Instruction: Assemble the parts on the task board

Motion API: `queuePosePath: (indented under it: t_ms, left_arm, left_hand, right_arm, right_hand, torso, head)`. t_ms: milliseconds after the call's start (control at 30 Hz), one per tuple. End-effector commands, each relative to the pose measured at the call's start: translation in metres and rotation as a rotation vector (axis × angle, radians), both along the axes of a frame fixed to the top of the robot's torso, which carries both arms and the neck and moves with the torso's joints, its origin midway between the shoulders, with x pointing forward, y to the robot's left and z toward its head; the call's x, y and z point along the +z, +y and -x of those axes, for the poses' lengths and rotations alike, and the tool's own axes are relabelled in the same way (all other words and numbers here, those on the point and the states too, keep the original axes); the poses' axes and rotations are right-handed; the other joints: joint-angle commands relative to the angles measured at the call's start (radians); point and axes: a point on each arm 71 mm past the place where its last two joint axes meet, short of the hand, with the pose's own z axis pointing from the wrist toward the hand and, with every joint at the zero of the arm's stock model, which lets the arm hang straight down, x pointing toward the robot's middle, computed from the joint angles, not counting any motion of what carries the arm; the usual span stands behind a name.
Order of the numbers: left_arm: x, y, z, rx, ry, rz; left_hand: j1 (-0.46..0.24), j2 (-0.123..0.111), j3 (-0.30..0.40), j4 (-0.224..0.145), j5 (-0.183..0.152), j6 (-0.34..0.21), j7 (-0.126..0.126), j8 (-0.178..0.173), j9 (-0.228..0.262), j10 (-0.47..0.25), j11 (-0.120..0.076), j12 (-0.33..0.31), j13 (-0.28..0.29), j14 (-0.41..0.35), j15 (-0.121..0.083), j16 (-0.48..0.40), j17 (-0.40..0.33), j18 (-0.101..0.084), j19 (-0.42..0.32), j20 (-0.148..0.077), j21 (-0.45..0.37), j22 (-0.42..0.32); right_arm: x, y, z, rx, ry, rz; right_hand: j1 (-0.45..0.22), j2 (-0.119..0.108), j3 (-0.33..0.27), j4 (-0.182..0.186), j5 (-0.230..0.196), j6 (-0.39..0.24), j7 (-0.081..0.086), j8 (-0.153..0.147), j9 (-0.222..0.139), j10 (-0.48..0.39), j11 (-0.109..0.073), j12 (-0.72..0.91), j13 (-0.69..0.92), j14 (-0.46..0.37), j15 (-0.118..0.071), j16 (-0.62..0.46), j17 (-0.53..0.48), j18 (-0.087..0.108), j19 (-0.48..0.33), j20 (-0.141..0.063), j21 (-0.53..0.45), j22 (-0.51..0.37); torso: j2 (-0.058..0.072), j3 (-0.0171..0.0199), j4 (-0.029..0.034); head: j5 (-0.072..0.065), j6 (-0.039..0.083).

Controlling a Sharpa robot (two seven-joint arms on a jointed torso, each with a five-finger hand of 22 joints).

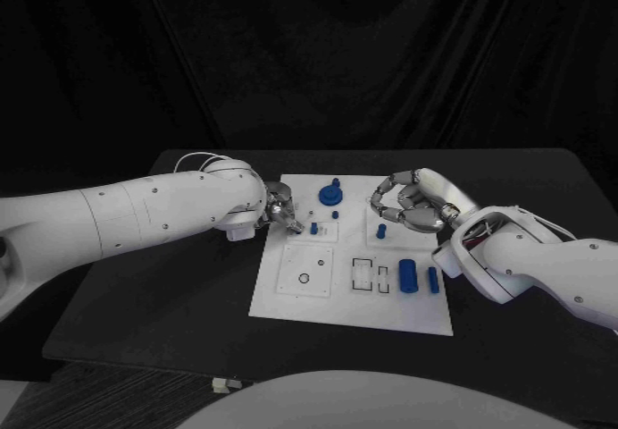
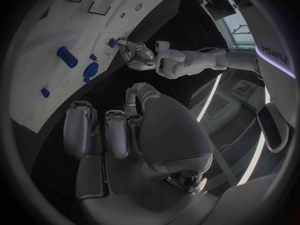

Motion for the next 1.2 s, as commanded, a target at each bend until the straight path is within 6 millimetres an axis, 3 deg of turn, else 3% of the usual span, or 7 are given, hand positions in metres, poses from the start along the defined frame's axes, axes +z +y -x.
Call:
queuePosePath:
  t_ms: [33,300,933,967,1200]
  left_arm:
    - [-0.0046,-0.0050,0.0028,-0.029,0.011,0.017]
    - [-0.0051,-0.0059,0.0026,-0.035,0.015,0.017]
    - [-0.0075,-0.0040,0.0031,-0.018,0.042,-0.025]
    - [-0.0076,-0.0036,0.0030,-0.016,0.042,-0.027]
    - [-0.0078,-0.0020,0.0032,-0.013,0.043,-0.028]
  left_hand:
    - [-0.030,0.025,0.037,-0.003,-0.060,-0.012,-0.019,-0.015,-0.015,0.100,0.003,0.022,0.260,0.111,-0.004,0.014,0.268,0.037,-0.016,-0.001,-0.015,0.197]
    - [-0.081,0.028,-0.019,0.047,-0.100,-0.018,-0.012,-0.033,-0.030,0.100,0.010,0.022,0.260,0.111,0.002,0.014,0.268,0.038,-0.020,0.004,-0.024,0.195]
    - [-0.108,0.034,-0.050,0.080,-0.082,-0.006,-0.014,-0.031,-0.032,0.100,0.009,0.022,0.260,0.111,0.002,0.014,0.268,0.041,-0.025,0.005,-0.034,0.192]
    - [-0.109,0.035,-0.051,0.082,-0.078,-0.006,-0.014,-0.031,-0.032,0.100,0.009,0.022,0.260,0.111,0.001,0.014,0.268,0.041,-0.026,0.005,-0.035,0.191]
    - [-0.075,0.038,-0.039,0.058,0.049,-0.010,-0.018,-0.028,-0.025,0.100,0.005,0.022,0.260,0.111,-0.002,0.014,0.268,0.042,-0.026,0.002,-0.039,0.190]
  right_arm:
    - [-0.0021,-0.0004,0.0004,-0.006,0.010,0.008]
    - [-0.0033,-0.0002,0.0007,-0.005,0.014,0.009]
    - [-0.0041,-0.0008,0.0009,-0.004,0.020,0.012]
    - [-0.0042,-0.0008,0.0009,-0.004,0.020,0.012]
    - [-0.0044,-0.0011,0.0009,-0.003,0.021,0.013]
  right_hand:
    - [-0.022,-0.002,0.045,-0.002,0.036,-0.006,-0.008,0.023,-0.009,0.101,0.001,-0.012,0.252,0.069,-0.005,-0.004,0.095,0.010,0.012,-0.007,0.001,0.209]
    - [-0.022,-0.002,0.045,-0.002,0.036,-0.006,-0.008,0.023,-0.009,0.101,0.001,-0.012,0.252,0.069,-0.005,-0.004,0.095,0.010,0.012,-0.007,0.001,0.209]
    - [-0.022,-0.002,0.045,-0.002,0.036,-0.006,-0.008,0.023,-0.009,0.101,0.001,-0.012,0.252,0.069,-0.005,-0.004,0.095,0.010,0.012,-0.007,0.001,0.209]
    - [-0.022,-0.002,0.045,-0.002,0.036,-0.006,-0.008,0.023,-0.009,0.101,0.001,-0.012,0.252,0.069,-0.005,-0.004,0.095,0.010,0.012,-0.007,0.001,0.209]
    - [-0.022,-0.002,0.045,-0.002,0.036,-0.006,-0.008,0.023,-0.009,0.101,0.001,-0.012,0.252,0.069,-0.005,-0.004,0.095,0.010,0.012,-0.007,0.001,0.209]
  torso:
    - [0.000,0.0001,0.0000]
    - [0.000,0.0002,-0.0003]
    - [0.000,0.0001,0.0000]
    - [0.000,0.0002,0.0001]
    - [0.000,0.0004,0.0003]
  head:
    - [0.001,0.000]
    - [0.003,0.000]
    - [0.002,0.000]
    - [0.002,0.000]
    - [0.001,0.000]
